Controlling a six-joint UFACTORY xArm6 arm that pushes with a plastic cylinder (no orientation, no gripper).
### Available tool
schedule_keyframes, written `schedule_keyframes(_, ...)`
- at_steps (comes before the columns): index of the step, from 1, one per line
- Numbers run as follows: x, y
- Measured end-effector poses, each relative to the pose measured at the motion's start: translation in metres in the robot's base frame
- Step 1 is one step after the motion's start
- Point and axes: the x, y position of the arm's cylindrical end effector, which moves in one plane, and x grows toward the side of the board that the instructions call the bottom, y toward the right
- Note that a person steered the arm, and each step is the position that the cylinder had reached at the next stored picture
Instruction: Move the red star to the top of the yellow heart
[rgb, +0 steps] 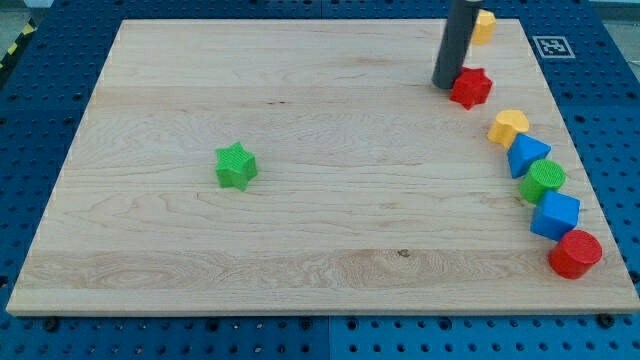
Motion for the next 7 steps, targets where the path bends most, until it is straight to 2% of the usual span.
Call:
schedule_keyframes(5,0.004,0.05)
schedule_keyframes(6,-0.006,0.035)
schedule_keyframes(7,-0.022,-0.045)
